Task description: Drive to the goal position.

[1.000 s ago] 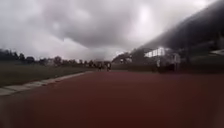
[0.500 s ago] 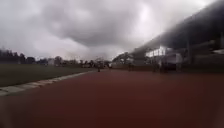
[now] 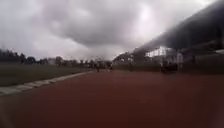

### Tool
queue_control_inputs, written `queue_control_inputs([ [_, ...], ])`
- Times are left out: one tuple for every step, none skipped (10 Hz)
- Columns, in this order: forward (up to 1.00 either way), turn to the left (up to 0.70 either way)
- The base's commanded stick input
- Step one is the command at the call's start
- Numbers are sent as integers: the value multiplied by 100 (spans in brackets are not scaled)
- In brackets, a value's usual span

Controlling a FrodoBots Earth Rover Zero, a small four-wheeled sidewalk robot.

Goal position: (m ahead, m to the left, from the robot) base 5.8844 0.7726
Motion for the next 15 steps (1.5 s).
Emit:
queue_control_inputs([
  [50, 2],
  [50, 2],
  [50, 2],
  [50, 2],
  [50, 2],
  [50, 2],
  [50, 2],
  [50, 2],
  [50, 2],
  [50, 2],
  [50, 2],
  [50, 2],
  [50, 2],
  [50, 2],
  [50, 2],
])
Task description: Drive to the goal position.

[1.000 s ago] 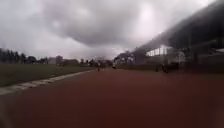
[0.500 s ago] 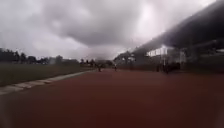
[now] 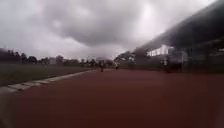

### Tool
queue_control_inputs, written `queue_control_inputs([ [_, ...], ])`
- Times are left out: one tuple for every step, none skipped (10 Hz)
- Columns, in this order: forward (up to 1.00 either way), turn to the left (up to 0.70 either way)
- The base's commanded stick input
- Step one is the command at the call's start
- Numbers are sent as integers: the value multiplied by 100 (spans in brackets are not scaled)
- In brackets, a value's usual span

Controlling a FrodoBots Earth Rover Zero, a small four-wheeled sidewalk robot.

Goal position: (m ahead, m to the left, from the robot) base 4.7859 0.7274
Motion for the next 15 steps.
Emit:
queue_control_inputs([
  [50, 2],
  [50, 2],
  [50, 2],
  [50, 2],
  [50, 2],
  [50, 2],
  [50, 2],
  [50, 2],
  [50, 2],
  [50, 2],
  [50, 2],
  [50, 2],
  [50, 2],
  [50, 2],
  [50, 2],
])
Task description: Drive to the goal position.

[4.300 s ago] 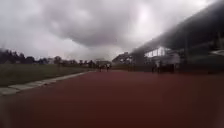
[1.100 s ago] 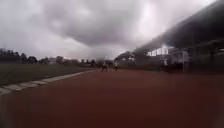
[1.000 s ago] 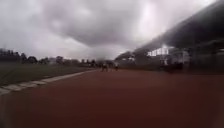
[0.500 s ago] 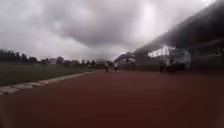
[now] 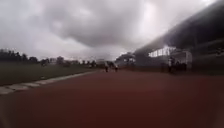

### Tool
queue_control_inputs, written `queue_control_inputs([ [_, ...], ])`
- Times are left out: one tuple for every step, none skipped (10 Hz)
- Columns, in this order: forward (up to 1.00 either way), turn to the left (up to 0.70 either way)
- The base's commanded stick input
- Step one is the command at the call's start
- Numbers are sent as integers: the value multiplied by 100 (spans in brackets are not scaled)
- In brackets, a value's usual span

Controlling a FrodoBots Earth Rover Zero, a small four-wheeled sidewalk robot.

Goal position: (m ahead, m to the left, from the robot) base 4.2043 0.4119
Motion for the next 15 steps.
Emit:
queue_control_inputs([
  [50, 2],
  [50, 2],
  [50, 2],
  [50, 2],
  [50, 2],
  [50, 2],
  [50, 2],
  [50, 2],
  [50, 2],
  [50, 2],
  [50, 2],
  [50, 2],
  [50, 2],
  [50, 2],
  [50, 2],
])
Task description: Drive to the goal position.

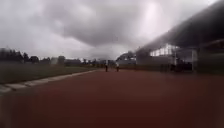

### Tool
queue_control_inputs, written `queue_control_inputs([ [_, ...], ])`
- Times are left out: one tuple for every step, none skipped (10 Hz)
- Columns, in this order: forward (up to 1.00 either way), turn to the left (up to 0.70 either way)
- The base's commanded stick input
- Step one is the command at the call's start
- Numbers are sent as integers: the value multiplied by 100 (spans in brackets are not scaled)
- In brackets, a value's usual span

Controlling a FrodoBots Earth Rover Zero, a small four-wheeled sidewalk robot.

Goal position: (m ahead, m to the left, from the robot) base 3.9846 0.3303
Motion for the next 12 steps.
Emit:
queue_control_inputs([
  [50, 2],
  [50, 2],
  [50, 2],
  [50, 2],
  [50, 2],
  [50, 2],
  [50, 2],
  [50, 2],
  [50, 2],
  [50, 2],
  [50, 2],
  [50, 2],
])
